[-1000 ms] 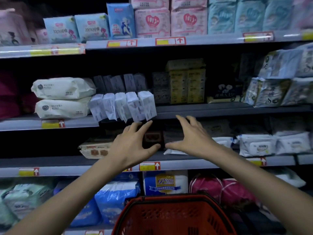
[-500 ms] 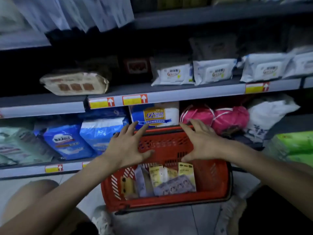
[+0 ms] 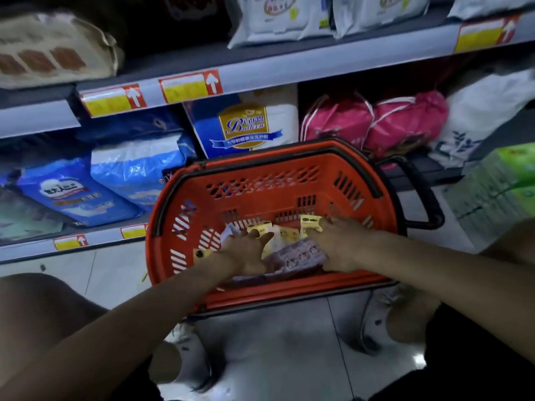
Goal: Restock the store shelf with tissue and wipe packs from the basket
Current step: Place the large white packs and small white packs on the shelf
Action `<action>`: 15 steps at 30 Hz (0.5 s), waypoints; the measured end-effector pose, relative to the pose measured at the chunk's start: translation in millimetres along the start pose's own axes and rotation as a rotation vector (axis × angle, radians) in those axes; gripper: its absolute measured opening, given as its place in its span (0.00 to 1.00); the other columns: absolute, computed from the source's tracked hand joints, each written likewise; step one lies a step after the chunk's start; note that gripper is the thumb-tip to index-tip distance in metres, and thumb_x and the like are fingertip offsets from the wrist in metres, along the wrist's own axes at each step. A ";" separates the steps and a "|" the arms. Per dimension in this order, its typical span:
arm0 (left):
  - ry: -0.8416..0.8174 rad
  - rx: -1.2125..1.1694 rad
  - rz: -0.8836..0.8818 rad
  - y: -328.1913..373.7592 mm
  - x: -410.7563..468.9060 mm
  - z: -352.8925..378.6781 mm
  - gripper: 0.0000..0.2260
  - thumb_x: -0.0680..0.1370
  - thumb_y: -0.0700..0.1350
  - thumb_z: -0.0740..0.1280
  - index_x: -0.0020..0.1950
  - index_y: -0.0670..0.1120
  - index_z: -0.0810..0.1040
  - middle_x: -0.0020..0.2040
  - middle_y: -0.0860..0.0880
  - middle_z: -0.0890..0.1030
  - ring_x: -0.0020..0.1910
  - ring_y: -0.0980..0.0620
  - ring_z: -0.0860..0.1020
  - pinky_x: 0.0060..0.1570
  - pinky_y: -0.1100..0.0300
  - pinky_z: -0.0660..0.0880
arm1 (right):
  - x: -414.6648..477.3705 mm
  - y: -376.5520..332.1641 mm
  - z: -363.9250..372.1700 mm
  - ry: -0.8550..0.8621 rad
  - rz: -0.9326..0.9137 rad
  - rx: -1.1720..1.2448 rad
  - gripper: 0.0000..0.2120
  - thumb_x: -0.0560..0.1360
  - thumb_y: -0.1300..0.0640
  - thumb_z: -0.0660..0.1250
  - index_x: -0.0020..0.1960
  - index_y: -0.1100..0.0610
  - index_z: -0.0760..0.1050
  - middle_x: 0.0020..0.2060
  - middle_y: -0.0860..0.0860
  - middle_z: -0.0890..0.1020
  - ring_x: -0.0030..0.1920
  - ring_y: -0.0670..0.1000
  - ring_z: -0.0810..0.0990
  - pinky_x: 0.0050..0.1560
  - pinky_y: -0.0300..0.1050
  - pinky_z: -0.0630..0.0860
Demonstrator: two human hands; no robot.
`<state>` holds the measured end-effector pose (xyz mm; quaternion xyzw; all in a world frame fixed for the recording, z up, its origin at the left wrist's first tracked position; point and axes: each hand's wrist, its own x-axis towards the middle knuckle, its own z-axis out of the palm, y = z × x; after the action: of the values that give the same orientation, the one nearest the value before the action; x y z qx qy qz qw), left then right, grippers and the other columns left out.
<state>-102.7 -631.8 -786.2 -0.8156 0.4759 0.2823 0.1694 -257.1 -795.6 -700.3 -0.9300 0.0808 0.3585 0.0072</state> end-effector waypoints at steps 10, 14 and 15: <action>-0.233 -0.060 0.021 12.9 58.4 22.7 0.29 0.78 0.65 0.66 0.69 0.45 0.74 0.63 0.47 0.81 0.60 0.45 0.80 0.52 0.54 0.71 | -0.9 12.1 1.5 -0.051 -0.057 -0.040 0.20 0.83 0.48 0.62 0.72 0.54 0.70 0.63 0.56 0.78 0.62 0.60 0.78 0.51 0.50 0.76; -0.282 -0.274 -0.007 21.0 75.3 30.8 0.15 0.79 0.53 0.72 0.59 0.45 0.79 0.47 0.49 0.81 0.48 0.50 0.77 0.41 0.62 0.71 | 0.3 17.8 2.3 -0.039 -0.046 -0.045 0.18 0.82 0.51 0.63 0.70 0.54 0.72 0.62 0.55 0.79 0.60 0.58 0.80 0.50 0.49 0.76; -0.303 -0.299 -0.014 21.2 78.8 32.5 0.10 0.79 0.51 0.72 0.54 0.46 0.77 0.42 0.51 0.79 0.46 0.51 0.76 0.38 0.64 0.70 | 0.8 18.8 2.9 -0.032 -0.044 -0.042 0.18 0.82 0.51 0.63 0.70 0.53 0.72 0.62 0.55 0.79 0.60 0.58 0.80 0.50 0.49 0.76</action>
<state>-100.4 -678.1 -860.8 -0.7832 0.3920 0.4679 0.1181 -261.3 -814.0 -702.2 -0.9257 0.0526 0.3747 -0.0032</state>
